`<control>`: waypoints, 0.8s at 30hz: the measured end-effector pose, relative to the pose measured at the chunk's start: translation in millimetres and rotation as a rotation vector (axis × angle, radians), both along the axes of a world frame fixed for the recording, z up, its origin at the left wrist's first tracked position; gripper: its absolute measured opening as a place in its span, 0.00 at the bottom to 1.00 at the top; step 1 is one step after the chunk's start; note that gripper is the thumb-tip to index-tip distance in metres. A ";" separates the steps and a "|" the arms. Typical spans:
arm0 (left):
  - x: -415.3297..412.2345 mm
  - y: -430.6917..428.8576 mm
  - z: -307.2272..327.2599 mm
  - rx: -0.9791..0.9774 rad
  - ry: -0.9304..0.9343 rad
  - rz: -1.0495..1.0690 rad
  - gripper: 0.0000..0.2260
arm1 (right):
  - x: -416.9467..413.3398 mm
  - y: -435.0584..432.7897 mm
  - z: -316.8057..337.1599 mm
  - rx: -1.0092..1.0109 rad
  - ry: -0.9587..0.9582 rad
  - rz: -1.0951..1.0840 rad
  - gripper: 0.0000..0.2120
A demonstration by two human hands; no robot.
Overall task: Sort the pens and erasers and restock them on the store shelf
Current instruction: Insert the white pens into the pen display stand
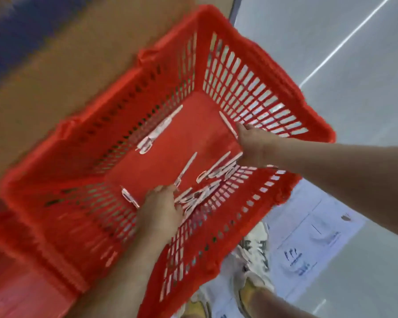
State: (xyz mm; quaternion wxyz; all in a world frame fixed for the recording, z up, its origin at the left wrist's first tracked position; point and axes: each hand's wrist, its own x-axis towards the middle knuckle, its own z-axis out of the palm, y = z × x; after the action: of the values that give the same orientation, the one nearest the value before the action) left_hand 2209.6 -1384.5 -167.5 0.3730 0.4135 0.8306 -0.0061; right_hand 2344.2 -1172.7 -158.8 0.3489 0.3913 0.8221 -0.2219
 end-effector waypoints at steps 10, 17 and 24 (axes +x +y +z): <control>-0.2 -17.0 -93.9 -0.076 0.118 -0.122 0.14 | -23.9 -6.7 -95.6 0.170 -0.059 0.062 0.51; -12.3 -13.3 -101.5 0.039 0.171 -0.041 0.28 | -32.7 -26.3 -102.9 0.137 0.211 0.333 0.32; -17.6 26.6 -97.9 -0.038 0.194 -0.298 0.15 | -53.6 -46.0 -101.0 0.175 0.235 0.436 0.27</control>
State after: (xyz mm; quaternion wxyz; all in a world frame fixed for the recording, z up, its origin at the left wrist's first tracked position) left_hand 2192.0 -1357.9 -265.4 0.2938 0.5223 0.7920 -0.1168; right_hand 2290.6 -1218.8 -259.8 0.2556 0.2049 0.9380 -0.1135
